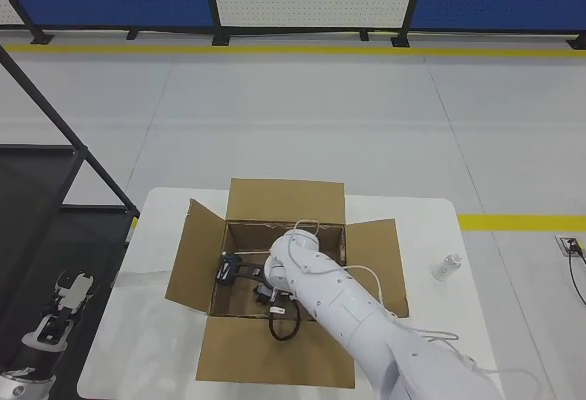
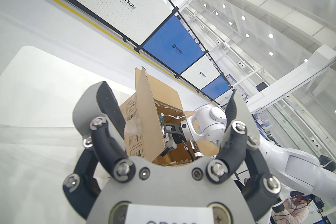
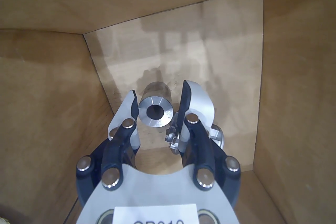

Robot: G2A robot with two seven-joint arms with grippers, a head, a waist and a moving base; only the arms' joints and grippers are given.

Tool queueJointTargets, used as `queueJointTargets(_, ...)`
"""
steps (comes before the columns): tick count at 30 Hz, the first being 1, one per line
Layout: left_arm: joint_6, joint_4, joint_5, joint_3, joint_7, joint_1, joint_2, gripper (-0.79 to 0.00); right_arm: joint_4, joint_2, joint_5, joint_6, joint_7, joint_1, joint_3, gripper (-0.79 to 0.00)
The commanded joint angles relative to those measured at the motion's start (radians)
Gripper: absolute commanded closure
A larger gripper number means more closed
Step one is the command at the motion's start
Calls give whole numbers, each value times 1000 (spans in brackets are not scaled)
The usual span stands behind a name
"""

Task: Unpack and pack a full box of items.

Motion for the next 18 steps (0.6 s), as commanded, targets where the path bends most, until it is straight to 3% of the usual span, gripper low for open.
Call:
queueJointTargets(1,0,0,0,0,0,0,0,-785,5,2,12,-34,-20,11,10,-363)
queueJointTargets(5,0,0,0,0,0,0,0,-785,22,10,20,-92,-50,37,26,-382)
queueJointTargets(10,0,0,0,0,0,0,0,-785,24,26,16,-156,-98,61,40,-557)
queueJointTargets(12,0,0,0,0,0,0,0,-785,23,35,9,-183,-120,71,44,-594)
queueJointTargets(18,0,0,0,0,0,0,0,-785,16,71,-13,-280,-200,91,57,-616)
